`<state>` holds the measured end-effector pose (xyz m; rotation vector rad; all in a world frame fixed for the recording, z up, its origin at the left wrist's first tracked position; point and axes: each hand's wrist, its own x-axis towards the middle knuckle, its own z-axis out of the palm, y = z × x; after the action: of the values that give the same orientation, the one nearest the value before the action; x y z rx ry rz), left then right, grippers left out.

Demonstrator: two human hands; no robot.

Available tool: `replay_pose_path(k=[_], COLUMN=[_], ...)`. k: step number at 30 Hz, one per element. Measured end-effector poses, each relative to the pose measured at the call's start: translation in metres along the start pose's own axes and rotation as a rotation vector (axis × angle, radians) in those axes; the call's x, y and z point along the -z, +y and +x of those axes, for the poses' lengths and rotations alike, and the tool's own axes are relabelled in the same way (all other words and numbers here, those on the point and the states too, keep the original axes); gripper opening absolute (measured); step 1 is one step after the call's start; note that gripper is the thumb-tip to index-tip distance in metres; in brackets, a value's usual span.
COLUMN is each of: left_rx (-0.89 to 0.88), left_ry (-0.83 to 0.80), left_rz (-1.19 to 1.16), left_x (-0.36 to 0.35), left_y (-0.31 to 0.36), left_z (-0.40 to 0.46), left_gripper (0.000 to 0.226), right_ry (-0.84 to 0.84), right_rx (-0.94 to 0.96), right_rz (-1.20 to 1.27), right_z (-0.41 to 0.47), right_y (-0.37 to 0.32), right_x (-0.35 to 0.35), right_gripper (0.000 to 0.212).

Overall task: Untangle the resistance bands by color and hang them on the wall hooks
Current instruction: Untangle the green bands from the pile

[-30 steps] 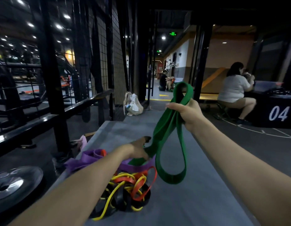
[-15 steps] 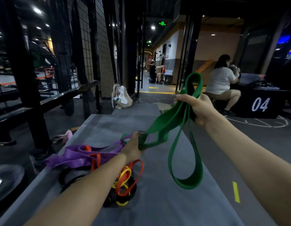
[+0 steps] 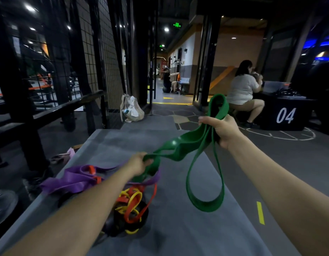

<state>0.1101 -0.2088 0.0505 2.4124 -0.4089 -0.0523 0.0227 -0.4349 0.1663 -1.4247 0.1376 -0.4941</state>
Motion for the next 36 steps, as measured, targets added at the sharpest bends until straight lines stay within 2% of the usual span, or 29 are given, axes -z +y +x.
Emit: replay_pose_path(k=[4, 6, 9, 14, 19, 22, 27, 30, 33, 36], left_rx=[0.009, -0.027, -0.082, -0.084, 0.014, -0.022, -0.112, -0.129, -0.108, -0.089], left_ry=[0.143, 0.192, 0.252, 0.315, 0.326, 0.308, 0.301, 0.314, 0.312, 0.244], left_rz=[-0.090, -0.070, -0.078, -0.191, -0.313, -0.347, -0.159, -0.110, -0.269, -0.605], left_x=[0.063, 0.102, 0.152, 0.204, 0.209, 0.210, 0.205, 0.198, 0.186, 0.174], left_y=[0.016, 0.026, 0.042, 0.066, 0.055, 0.051, 0.055, 0.052, 0.055, 0.064], left_z=[-0.001, -0.003, -0.013, -0.033, -0.046, -0.048, -0.050, -0.049, -0.049, -0.050], left_gripper=[0.013, 0.018, 0.024, 0.022, 0.016, 0.024, 0.025, 0.022, 0.018, 0.009], right_ry=[-0.015, -0.046, -0.066, -0.170, -0.336, -0.337, -0.363, -0.375, -0.416, -0.534], right_rx=[-0.028, -0.040, 0.014, 0.130, 0.173, 0.118, 0.025, 0.017, 0.027, 0.033], right_rz=[-0.149, -0.226, -0.285, -0.259, -0.192, -0.173, -0.060, -0.069, -0.103, -0.085], right_z=[-0.004, -0.006, -0.007, -0.011, -0.021, -0.025, -0.025, -0.022, -0.028, -0.034], right_y=[0.019, 0.028, 0.032, 0.017, 0.004, 0.011, -0.002, -0.005, 0.004, 0.016], right_x=[-0.027, -0.046, -0.077, -0.130, -0.150, -0.144, -0.121, -0.110, -0.112, -0.123], right_gripper=[0.040, 0.052, 0.059, 0.048, 0.042, 0.043, 0.024, 0.024, 0.018, 0.019])
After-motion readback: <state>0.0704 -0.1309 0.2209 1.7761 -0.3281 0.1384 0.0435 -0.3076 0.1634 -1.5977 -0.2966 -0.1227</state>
